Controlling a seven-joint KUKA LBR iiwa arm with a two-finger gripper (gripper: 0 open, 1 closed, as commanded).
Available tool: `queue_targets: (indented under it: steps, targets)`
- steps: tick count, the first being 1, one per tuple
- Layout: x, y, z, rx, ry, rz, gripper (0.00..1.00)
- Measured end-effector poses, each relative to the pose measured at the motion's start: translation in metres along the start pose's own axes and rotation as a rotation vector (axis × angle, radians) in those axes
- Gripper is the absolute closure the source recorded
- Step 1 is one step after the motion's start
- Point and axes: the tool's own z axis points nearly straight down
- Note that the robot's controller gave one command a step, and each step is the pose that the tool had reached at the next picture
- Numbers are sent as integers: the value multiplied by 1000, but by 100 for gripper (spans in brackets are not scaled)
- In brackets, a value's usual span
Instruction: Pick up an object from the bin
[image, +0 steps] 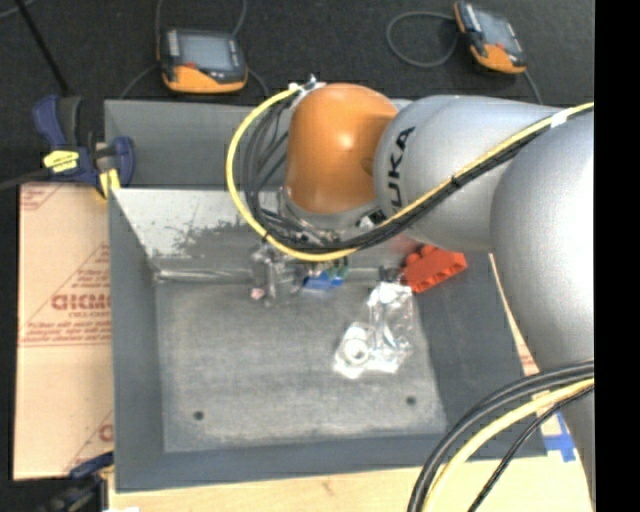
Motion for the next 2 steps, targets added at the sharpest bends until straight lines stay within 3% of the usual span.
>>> queue_targets:
  steps: [1,2]
  targets:
    - [2,1,6,-2,8,3,100]
    - [-7,-12,-52,1,1,1,100]
